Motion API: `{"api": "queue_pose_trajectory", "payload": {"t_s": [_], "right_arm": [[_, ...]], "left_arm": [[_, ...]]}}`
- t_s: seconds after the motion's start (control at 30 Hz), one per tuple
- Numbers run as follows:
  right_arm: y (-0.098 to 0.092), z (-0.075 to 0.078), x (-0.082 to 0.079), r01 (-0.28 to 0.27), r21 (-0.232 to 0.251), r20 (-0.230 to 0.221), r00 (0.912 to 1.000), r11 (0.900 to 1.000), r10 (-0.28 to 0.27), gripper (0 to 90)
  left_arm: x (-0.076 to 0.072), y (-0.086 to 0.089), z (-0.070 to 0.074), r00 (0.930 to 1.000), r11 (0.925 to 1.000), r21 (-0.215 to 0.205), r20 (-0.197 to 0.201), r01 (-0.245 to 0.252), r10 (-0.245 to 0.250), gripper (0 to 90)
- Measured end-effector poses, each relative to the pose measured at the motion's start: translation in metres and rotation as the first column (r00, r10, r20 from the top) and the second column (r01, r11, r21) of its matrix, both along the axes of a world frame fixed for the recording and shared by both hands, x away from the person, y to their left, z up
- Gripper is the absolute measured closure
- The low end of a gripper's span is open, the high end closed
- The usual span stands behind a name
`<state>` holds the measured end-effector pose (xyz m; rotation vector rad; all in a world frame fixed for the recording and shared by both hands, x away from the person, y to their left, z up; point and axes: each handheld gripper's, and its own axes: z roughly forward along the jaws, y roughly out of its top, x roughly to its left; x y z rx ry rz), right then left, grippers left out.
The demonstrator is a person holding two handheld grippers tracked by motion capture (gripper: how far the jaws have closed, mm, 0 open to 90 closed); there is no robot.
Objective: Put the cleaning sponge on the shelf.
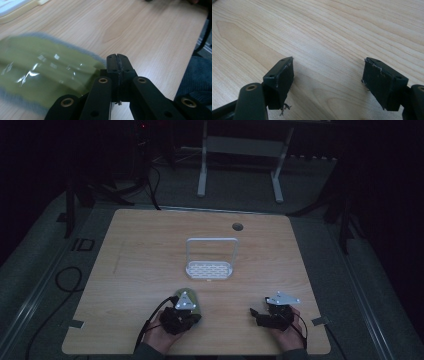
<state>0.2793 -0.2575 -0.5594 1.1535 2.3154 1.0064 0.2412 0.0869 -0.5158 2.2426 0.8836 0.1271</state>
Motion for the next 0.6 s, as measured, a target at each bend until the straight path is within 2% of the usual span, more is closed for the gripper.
{"api": "queue_pose_trajectory", "payload": {"t_s": [0.27, 0.47, 0.6], "right_arm": [[0.000, 0.000, 0.000, 0.000, 0.000, 0.000, 1.0000, 1.000, 0.000, 24.5], [0.000, 0.000, 0.000, 0.000, 0.000, 0.000, 1.0000, 1.000, 0.000, 24.5], [0.000, 0.000, 0.000, 0.000, 0.000, 0.000, 1.0000, 1.000, 0.000, 24.5]], "left_arm": [[-0.003, 0.033, 0.003, 0.9966, 0.9964, 0.018, -0.001, -0.083, 0.083, 89.4], [0.000, 0.053, 0.005, 0.9891, 0.9890, 0.016, -0.003, -0.147, 0.147, 89.1], [0.003, 0.060, 0.006, 0.9837, 0.9837, 0.007, -0.005, -0.180, 0.180, 88.3]]}}
